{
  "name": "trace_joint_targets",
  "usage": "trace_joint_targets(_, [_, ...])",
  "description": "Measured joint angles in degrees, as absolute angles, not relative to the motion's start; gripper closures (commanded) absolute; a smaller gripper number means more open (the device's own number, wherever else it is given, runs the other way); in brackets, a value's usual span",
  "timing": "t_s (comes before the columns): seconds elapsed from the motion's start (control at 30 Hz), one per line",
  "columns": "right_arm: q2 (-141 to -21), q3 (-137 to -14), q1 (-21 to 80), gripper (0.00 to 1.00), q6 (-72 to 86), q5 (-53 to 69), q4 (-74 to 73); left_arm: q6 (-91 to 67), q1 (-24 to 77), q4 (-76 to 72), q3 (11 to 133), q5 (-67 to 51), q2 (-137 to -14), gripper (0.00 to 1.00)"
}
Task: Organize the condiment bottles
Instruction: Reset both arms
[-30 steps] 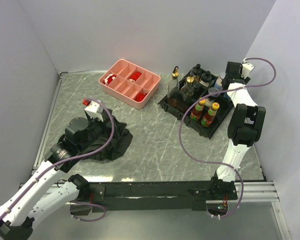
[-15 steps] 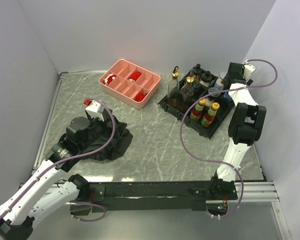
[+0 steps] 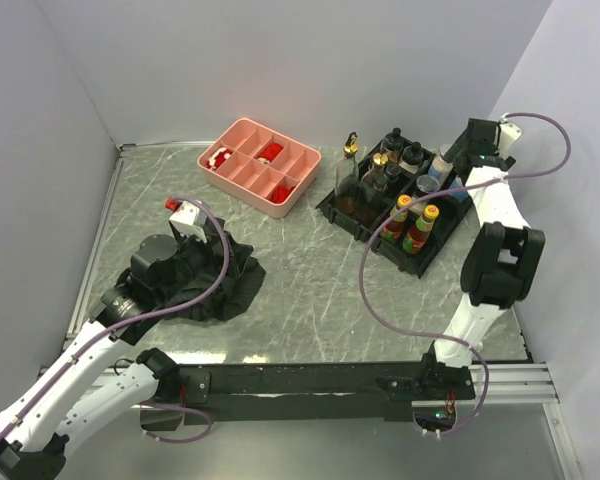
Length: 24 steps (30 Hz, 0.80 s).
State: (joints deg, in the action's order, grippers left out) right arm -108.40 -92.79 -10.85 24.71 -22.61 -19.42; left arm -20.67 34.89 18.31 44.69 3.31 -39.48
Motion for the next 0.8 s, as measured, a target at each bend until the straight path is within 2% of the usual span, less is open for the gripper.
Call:
trace_joint_targets(0.27, [-94.2, -86.8, -8.4, 0.00, 27.4, -17.8, -27.1, -20.6, 34.9, 18.3, 44.7, 3.3, -37.6, 0.04])
trace_joint_targets(0.53, [-77.2, -77.7, 9.6, 0.00, 29.7, -15.6, -32.9, -20.6, 34.9, 17.2, 44.7, 3.3, -35.0, 0.04])
trace_joint_targets(0.8, [-53.8, -60.4, 23.9, 0.00, 31.4, -6.7, -29.6, -20.4, 34.9, 15.1, 43.8, 1.5, -31.7, 0.04])
